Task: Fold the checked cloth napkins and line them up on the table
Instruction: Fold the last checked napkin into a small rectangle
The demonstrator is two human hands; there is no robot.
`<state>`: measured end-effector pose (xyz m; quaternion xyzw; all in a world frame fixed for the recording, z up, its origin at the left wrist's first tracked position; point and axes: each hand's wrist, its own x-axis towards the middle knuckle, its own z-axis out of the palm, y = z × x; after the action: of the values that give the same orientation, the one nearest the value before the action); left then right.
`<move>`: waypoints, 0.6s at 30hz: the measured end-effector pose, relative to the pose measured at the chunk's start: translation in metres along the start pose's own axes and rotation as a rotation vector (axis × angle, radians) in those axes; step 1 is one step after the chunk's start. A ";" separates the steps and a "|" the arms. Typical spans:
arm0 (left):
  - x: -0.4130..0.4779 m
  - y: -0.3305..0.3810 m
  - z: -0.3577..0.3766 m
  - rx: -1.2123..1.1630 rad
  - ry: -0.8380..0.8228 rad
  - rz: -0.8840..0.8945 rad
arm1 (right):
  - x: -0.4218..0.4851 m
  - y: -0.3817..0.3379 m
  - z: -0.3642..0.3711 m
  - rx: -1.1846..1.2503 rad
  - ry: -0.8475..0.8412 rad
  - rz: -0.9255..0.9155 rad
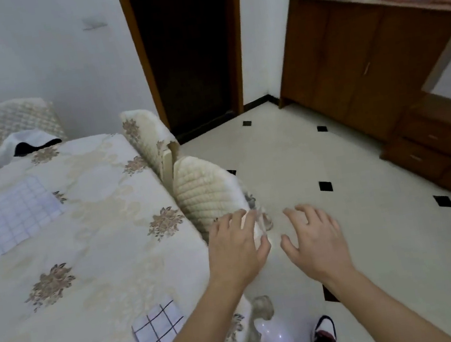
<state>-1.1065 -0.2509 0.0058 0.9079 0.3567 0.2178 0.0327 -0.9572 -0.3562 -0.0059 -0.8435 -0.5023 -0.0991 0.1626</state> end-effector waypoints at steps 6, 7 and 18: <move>0.064 0.056 0.049 0.022 -0.042 0.063 | 0.040 0.079 0.016 0.019 0.013 0.055; 0.078 0.065 0.059 0.023 -0.048 0.061 | 0.051 0.094 0.021 0.021 0.015 0.055; 0.243 0.161 0.154 0.114 -0.116 -0.007 | 0.195 0.265 0.049 0.077 -0.059 0.040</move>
<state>-0.7815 -0.1947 -0.0084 0.9181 0.3692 0.1440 0.0023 -0.6308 -0.2966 -0.0332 -0.8491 -0.4932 -0.0515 0.1818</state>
